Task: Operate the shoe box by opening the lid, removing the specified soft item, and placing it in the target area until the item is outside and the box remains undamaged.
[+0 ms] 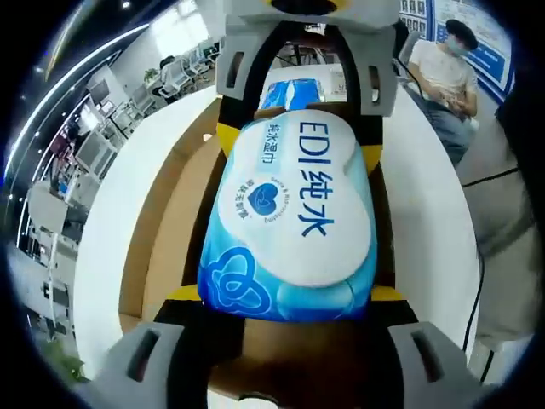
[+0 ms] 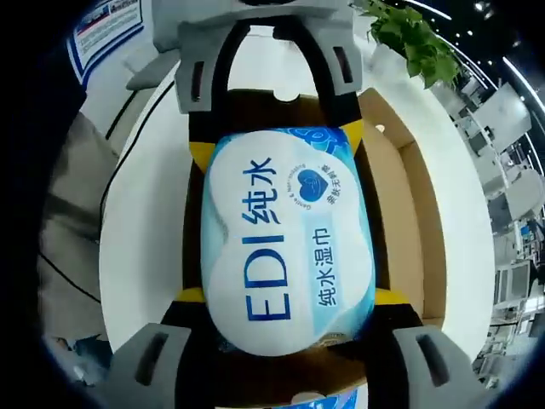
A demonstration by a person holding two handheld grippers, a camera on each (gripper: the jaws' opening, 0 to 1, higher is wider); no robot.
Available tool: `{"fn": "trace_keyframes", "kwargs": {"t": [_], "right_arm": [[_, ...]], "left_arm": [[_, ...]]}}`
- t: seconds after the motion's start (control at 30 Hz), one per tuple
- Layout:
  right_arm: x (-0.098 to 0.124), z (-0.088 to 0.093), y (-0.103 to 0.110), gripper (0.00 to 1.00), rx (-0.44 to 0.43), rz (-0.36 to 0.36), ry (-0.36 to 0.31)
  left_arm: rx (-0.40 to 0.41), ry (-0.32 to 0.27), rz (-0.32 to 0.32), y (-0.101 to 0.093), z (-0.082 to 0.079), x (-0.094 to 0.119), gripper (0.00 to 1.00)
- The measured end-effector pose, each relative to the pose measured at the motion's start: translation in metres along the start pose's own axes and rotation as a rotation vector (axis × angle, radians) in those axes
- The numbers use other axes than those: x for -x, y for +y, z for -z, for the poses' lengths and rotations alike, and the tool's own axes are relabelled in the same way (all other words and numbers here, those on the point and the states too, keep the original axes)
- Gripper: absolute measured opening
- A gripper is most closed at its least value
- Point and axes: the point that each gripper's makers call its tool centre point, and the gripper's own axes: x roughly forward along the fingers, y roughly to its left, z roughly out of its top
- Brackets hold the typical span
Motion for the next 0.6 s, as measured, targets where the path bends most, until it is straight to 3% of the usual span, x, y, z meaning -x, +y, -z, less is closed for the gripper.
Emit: {"fn": "trace_keyframes", "kwargs": {"t": [0.6], "right_arm": [[0.047, -0.018, 0.011, 0.65, 0.049, 0.133, -0.069]], "left_arm": [[-0.068, -0.071, -0.111, -0.010, -0.022, 0.038, 0.70]]}}
